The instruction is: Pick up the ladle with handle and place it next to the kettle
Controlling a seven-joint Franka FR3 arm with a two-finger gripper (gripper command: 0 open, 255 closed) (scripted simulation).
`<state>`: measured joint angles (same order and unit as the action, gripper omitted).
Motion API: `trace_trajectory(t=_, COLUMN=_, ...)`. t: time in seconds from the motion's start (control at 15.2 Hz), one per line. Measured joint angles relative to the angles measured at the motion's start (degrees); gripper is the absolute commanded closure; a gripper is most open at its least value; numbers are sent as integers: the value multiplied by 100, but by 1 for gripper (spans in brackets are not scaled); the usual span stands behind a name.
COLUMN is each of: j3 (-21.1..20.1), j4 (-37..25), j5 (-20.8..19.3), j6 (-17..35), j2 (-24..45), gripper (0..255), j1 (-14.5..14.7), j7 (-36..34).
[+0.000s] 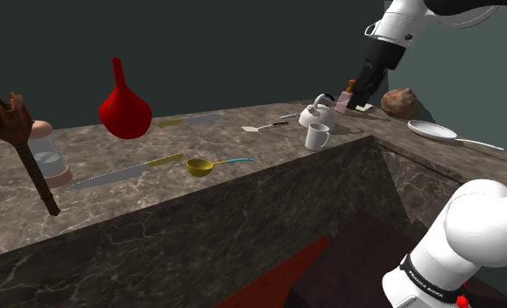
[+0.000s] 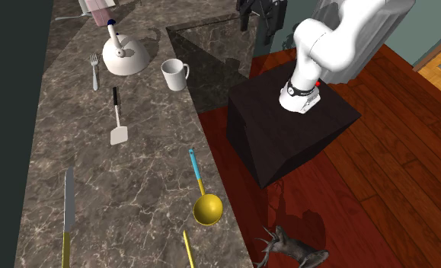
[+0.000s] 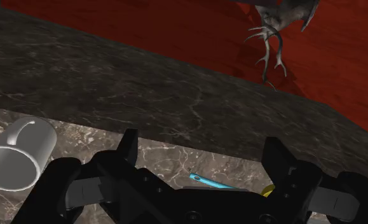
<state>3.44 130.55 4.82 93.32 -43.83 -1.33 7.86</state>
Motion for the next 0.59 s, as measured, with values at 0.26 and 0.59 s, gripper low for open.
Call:
trace_trajectory(t=0.26, j3=9, j4=-141, j5=-74, j6=224, j2=420, gripper=0, j1=141, j7=327)
trace_trajectory(t=0.59, j3=-8, j4=-544, j5=-229, j6=773, j2=1492, gripper=0, j1=442, j7=1076)
